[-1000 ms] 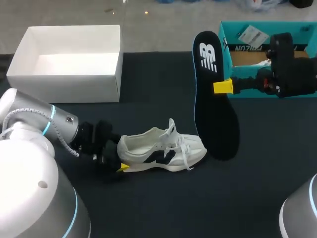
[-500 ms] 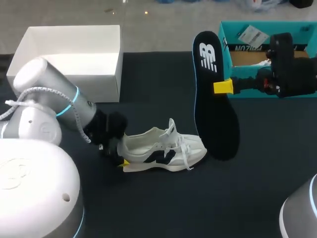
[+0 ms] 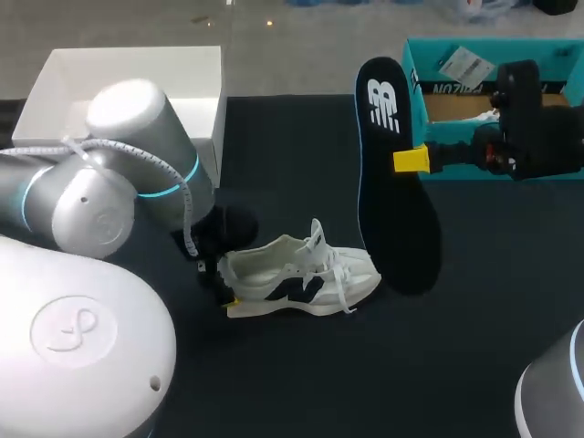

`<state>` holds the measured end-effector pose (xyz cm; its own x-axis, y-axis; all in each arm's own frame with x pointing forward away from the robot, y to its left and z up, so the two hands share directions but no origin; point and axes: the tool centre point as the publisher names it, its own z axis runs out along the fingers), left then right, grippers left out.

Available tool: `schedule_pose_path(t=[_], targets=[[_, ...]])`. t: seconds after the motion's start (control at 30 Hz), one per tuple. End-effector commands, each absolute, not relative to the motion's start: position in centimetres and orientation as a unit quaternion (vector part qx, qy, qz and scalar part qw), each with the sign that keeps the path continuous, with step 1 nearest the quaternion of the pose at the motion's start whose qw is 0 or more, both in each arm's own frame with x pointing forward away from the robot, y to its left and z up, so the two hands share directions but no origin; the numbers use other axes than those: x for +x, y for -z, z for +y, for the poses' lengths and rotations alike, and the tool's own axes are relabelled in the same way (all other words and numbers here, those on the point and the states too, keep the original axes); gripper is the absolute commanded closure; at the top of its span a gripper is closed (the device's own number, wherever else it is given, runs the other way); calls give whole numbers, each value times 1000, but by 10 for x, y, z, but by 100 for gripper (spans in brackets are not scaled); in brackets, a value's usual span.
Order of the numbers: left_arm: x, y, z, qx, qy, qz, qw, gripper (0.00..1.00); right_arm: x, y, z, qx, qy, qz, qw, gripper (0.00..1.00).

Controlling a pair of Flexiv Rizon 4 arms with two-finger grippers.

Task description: Take the shoe out of the shoebox, open the shoe tongue, remove and reinsert the insole, then place the shoe into the shoebox

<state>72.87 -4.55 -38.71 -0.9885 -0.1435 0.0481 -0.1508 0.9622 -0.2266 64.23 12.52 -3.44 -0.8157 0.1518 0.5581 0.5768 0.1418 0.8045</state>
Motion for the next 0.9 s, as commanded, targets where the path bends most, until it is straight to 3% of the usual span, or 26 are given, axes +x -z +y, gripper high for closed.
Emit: schedule_pose_path(t=[0.03, 0.9], targets=[[729, 385, -48, 74, -74, -994, 18, 0, 643, 36, 127, -248, 606, -735, 175, 100], [730, 382, -44, 68, -65, -995, 15, 0, 643, 36, 127, -248, 606, -735, 175, 100]])
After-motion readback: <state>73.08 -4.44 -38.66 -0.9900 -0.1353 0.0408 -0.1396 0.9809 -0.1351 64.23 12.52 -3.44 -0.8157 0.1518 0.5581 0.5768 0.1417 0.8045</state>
